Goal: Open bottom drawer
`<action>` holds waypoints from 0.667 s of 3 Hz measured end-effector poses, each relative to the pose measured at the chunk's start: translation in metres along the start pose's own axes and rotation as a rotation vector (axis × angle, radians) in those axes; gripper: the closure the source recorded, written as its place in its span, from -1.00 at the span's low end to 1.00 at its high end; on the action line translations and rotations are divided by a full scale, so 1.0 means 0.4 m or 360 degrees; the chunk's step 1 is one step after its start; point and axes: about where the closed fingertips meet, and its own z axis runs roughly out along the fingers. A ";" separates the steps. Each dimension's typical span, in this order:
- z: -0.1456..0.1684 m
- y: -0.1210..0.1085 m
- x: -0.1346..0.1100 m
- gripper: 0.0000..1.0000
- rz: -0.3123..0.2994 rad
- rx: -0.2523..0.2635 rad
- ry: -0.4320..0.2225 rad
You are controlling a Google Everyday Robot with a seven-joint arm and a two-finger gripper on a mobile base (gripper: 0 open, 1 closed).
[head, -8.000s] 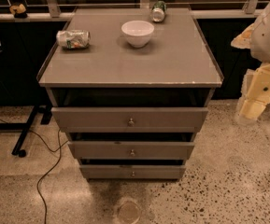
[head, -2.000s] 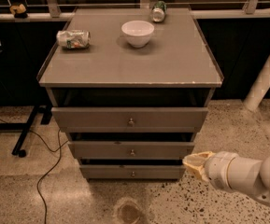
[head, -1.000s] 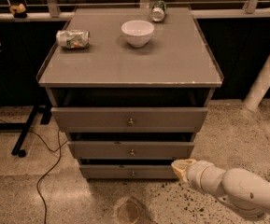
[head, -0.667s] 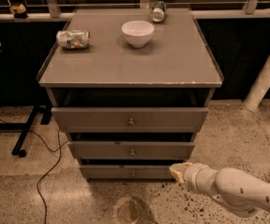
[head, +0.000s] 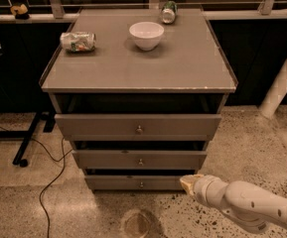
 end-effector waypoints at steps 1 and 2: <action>0.061 -0.019 0.066 1.00 0.0082 0.0067 0.0035; 0.134 -0.035 0.137 1.00 0.0151 0.0106 0.0095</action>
Offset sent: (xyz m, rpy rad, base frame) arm 0.0109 -0.0125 -0.1268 -0.0223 0.1208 -0.1666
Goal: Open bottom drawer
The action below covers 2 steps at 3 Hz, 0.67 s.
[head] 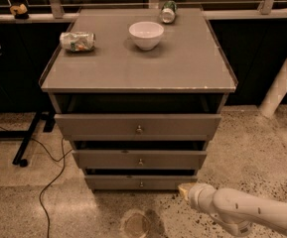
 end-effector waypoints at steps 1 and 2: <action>0.069 -0.010 0.046 1.00 0.0048 0.0012 0.0045; 0.222 -0.012 0.089 1.00 0.0058 -0.0049 0.0096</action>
Offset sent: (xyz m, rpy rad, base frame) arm 0.0262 0.0114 -0.0969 0.0339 0.0809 -0.0037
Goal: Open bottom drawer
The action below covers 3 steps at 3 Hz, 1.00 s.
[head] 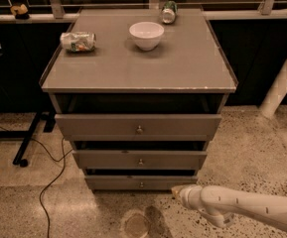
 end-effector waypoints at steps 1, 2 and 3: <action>0.000 0.000 0.000 1.00 0.0000 0.0000 0.0000; 0.019 -0.003 -0.011 1.00 0.0031 0.0024 -0.0035; 0.070 -0.011 -0.061 1.00 0.0023 0.0079 -0.0137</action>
Offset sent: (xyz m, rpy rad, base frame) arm 0.0186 0.0027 -0.0058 0.0162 -0.0424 -0.0670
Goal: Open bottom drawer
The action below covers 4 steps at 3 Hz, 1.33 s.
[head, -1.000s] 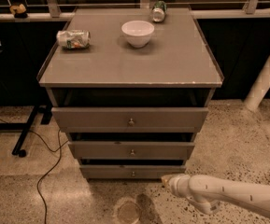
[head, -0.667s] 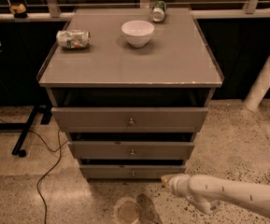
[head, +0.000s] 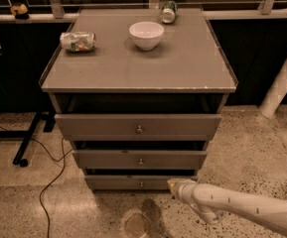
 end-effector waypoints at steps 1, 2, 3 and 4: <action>0.056 -0.013 -0.031 1.00 -0.0005 0.0044 -0.0081; 0.056 -0.013 -0.031 1.00 -0.0005 0.0044 -0.0081; 0.076 -0.029 -0.019 1.00 0.0035 0.0096 -0.0078; 0.124 -0.089 0.003 1.00 0.0123 0.0210 -0.0102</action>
Offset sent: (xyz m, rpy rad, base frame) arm 0.0190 0.0035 -0.0057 -0.0032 -0.0425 -0.0168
